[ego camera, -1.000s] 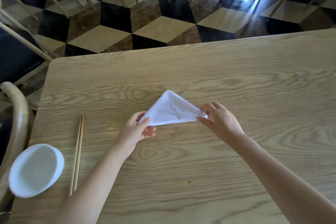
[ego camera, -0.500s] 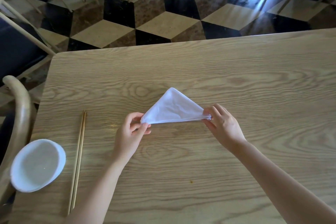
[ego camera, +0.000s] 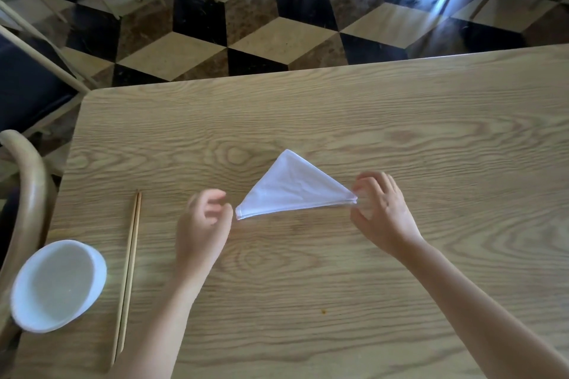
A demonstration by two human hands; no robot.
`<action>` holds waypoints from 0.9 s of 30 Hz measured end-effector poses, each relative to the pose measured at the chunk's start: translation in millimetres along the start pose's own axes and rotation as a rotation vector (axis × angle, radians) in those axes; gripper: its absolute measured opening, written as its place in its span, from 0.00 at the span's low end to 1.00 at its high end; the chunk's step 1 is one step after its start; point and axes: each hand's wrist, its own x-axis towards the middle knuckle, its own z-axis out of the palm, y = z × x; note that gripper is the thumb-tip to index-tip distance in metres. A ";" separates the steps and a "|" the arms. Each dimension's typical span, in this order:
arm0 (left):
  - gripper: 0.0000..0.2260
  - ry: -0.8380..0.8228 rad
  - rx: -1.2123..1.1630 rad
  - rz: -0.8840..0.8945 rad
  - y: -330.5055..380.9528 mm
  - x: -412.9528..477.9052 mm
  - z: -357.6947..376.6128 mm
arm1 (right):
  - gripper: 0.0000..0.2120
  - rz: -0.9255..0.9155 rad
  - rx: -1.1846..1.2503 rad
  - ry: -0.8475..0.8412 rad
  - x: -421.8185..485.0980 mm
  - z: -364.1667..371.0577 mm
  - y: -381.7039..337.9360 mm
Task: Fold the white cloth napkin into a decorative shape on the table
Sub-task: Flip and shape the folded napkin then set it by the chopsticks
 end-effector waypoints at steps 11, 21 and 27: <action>0.23 -0.142 0.707 0.417 10.8 17.8 97.8 | 0.24 -0.207 -0.290 -0.209 39.6 67.1 -43.5; 0.28 -0.170 0.746 0.473 -12.7 28.4 75.6 | 0.27 -0.108 -0.376 -0.278 0.8 32.9 -6.6; 0.26 -0.199 0.432 0.378 14.0 32.6 73.5 | 0.30 -0.073 -0.258 -0.280 4.0 23.4 -7.9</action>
